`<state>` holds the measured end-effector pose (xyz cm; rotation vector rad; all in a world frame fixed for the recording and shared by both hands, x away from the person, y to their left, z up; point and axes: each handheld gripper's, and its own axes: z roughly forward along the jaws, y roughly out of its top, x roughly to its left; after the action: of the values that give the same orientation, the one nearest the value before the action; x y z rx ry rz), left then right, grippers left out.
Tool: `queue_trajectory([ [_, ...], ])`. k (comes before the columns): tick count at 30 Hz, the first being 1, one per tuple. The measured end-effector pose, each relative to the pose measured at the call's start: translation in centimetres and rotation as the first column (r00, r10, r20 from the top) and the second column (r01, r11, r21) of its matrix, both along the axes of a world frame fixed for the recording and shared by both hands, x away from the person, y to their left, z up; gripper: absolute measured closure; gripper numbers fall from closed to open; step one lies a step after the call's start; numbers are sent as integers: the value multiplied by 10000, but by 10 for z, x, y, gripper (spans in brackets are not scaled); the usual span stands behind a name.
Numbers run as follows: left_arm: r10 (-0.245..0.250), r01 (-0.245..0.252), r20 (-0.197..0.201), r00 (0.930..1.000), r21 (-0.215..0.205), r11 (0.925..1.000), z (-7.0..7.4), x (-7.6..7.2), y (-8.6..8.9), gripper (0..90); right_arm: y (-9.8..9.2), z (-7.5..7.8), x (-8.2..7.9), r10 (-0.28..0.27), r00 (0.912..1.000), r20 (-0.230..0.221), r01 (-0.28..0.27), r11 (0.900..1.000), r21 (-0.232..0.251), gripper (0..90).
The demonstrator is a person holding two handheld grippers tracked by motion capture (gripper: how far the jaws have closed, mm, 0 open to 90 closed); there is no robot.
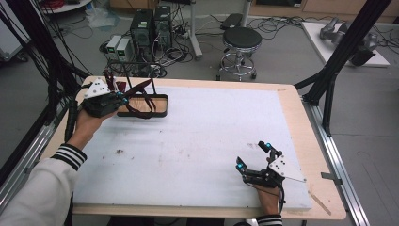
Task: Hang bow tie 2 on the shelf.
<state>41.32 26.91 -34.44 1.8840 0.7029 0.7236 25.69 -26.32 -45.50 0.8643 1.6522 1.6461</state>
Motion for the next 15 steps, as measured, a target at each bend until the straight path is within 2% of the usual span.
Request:
queue_trajectory([
  [3, 272, -268, 146, 9995, -231, 9994, 2, -2, 0, 850, 0, 0, 0, -6, 10000, -1, 6, 10000, -2, 9],
  [6, 484, -478, 103, 9988, -588, 9971, 2, -2, 2, 850, 0, 0, 0, -3, 10000, 3, 3, 10000, -8, 9],
  [10, 917, -895, 131, 9957, -1204, 9887, 3, -1, 5, 850, 0, 0, 0, -7, 10000, 3, 7, 10000, -6, 9],
  [13, 1211, -1168, 140, 9925, -1757, 9775, 5, -1, 7, 850, 0, 0, 0, -13, 10000, 2, 13, 10000, -10, 9],
  [15, 1385, -1324, 183, 9902, -1945, 9719, 5, 0, 8, 851, 0, 0, 0, -11, 10000, 0, 11, 10000, -4, 9],
])
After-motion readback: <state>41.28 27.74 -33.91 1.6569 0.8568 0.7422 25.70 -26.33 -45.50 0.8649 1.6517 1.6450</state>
